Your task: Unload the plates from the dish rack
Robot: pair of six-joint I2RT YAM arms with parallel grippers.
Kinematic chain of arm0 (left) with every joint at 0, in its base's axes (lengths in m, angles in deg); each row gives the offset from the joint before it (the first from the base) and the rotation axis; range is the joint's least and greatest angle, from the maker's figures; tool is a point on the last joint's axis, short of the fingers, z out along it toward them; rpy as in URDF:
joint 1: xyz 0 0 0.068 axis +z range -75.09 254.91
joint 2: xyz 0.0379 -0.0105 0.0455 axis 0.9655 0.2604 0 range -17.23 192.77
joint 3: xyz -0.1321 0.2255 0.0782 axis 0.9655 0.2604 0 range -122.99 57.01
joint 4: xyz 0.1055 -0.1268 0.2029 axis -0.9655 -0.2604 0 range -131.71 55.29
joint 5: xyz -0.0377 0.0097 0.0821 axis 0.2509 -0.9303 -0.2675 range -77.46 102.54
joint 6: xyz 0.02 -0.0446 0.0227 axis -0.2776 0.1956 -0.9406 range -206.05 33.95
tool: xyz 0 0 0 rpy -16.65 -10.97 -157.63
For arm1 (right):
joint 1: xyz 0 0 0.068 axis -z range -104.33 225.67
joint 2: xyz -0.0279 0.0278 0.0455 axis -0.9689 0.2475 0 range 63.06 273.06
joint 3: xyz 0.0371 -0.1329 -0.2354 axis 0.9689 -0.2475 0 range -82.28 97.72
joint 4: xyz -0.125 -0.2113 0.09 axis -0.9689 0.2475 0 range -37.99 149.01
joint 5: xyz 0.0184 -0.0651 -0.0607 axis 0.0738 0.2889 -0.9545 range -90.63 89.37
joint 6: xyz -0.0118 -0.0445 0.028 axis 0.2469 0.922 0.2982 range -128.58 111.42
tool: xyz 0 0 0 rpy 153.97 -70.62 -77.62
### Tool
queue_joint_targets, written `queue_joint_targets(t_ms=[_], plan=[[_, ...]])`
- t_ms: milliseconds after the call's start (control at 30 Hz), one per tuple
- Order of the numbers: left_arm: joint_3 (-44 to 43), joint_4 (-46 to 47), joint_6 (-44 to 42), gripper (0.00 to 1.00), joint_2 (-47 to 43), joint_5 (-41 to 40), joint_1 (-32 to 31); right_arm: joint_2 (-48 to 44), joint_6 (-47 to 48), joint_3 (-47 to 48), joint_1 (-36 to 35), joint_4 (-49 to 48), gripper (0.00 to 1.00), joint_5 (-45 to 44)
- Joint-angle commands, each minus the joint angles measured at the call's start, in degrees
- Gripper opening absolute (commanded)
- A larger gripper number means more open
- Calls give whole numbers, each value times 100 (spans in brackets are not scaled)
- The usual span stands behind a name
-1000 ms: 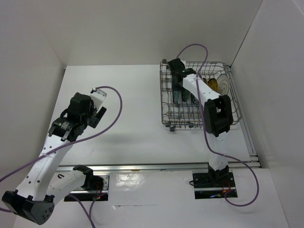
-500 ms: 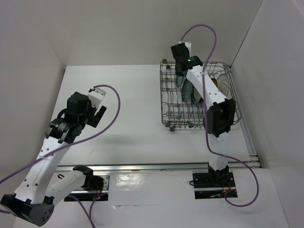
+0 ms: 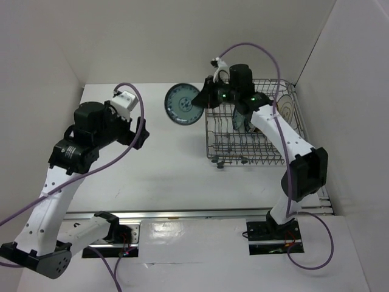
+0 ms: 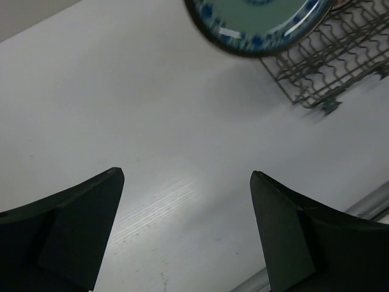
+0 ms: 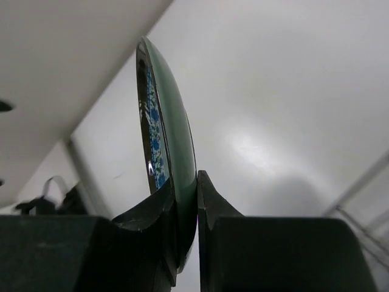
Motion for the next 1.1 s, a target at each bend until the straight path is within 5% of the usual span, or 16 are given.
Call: queue_joint_targets(t_ms=[0,400,533,733,833,900,933,1067], plan=[[35,417,709,100,342,732,1,288,-1114,-748,-92,-2257,0,2905],[-35,522,762,98,1653,527,1,517,-994,-1144,-426,-2568,0,3795],[-35,522,762,76,1802,528,53,622,-871,-1092,-488,-2384,0,4121],[-35,408,691,13,1855,1117,106,824,-686,-1013,-594,-2182,0,4121],[-35,242,841,0,1987,1117,238,1044,-449,-758,-655,-1535,0,3797],[18,179,920,0,2066,1318,466,1290,-106,-416,-655,-1085,9,3507],[88,179,920,0,2127,1406,554,1378,-1,-293,-655,-665,26,3227],[334,504,1227,0,2380,1705,1124,1695,150,156,-314,-83,57,2777]])
